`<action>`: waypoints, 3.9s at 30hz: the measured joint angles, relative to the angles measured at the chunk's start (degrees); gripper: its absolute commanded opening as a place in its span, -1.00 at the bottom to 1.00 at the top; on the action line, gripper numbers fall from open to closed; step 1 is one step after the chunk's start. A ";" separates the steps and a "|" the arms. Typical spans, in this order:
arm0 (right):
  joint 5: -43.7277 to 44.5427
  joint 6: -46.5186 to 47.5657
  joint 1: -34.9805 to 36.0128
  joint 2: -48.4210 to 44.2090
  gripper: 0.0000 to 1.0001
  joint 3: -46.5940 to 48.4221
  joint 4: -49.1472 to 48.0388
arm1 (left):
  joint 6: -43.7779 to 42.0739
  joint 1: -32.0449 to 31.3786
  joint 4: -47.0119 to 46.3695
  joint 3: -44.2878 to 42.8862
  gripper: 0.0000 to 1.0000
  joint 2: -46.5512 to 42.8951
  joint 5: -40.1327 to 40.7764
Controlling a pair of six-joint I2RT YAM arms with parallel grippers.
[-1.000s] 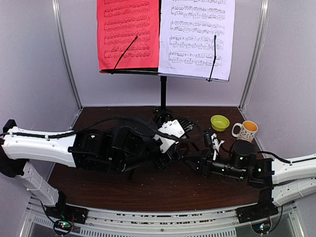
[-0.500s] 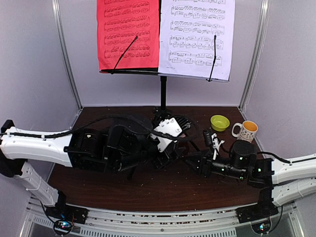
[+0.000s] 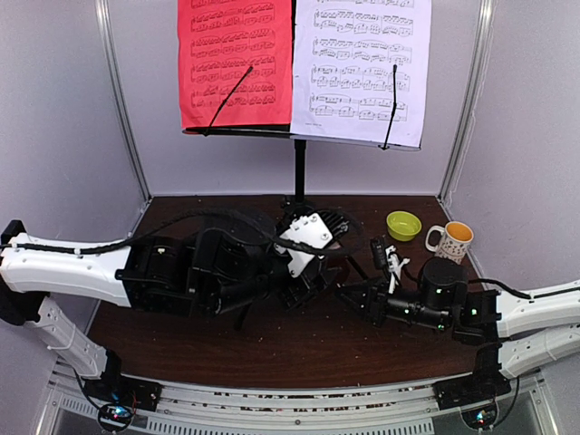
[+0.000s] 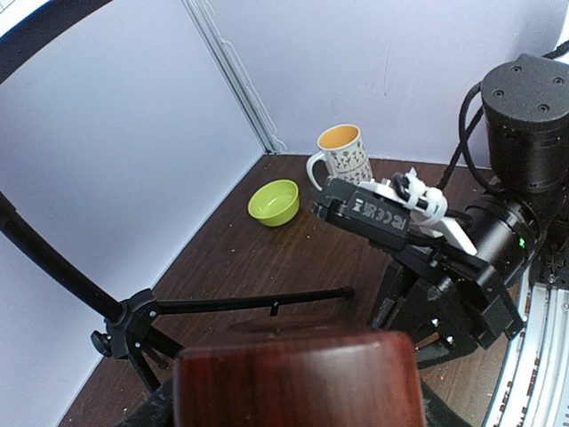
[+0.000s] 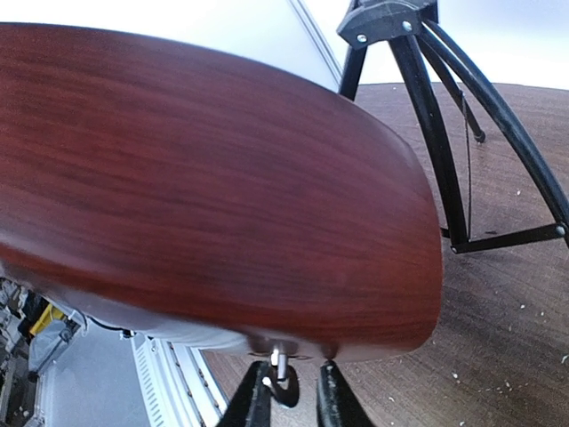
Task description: Set up the instrument practice props
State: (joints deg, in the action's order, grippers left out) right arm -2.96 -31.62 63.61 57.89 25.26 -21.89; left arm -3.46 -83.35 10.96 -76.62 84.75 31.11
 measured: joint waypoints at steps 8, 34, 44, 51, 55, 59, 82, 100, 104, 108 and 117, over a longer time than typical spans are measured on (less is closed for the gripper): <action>-0.68 -1.42 -0.26 -0.26 -1.00 0.94 0.83 | -0.11 0.00 -2.27 2.43 -1.00 -1.11 0.15; -6.91 -19.52 -6.16 -5.25 -1.00 -2.93 -6.71 | -1.03 0.11 -10.82 10.58 -1.00 -6.10 0.81; -8.72 -15.32 -6.80 -3.02 -1.00 0.37 -3.69 | 0.94 0.15 -9.42 9.11 -1.00 -6.12 2.01; -8.70 -16.02 -7.04 -1.14 -0.36 0.28 -4.48 | 2.21 0.39 -6.71 9.07 -1.00 -6.14 2.01; -8.76 -14.43 -7.52 -1.14 -0.05 0.76 -3.04 | 5.90 1.27 -1.88 9.07 -1.00 -6.40 1.31; -9.81 -12.11 -7.63 -1.38 0.12 1.51 -0.28 | 10.73 2.73 2.51 8.98 -1.00 -6.45 -0.13; 4.31 -2.54 -7.67 -16.90 1.00 1.49 23.82 | 42.18 7.39 15.02 -0.26 -1.00 7.26 2.71; 12.94 -0.35 -7.67 -25.24 1.00 -1.75 27.71 | 50.99 9.84 21.68 -8.57 -1.00 18.69 -0.42; 13.84 -1.46 -7.67 -28.44 1.00 -3.96 27.98 | 48.11 9.92 20.46 -8.55 -1.00 20.13 -2.95; 13.97 -2.80 -7.67 -28.50 1.00 -4.20 28.15 | 44.59 9.92 18.21 -8.33 -1.00 22.01 -5.20; 14.84 -7.30 -7.67 -16.96 1.00 1.01 32.72 | 31.30 10.62 12.02 -6.38 -0.97 21.66 -13.90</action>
State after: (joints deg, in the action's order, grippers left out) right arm 11.88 -38.92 55.94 40.93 26.26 10.83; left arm 27.83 -72.73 22.98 -83.00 106.41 17.21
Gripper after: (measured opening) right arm 0.999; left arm 0.621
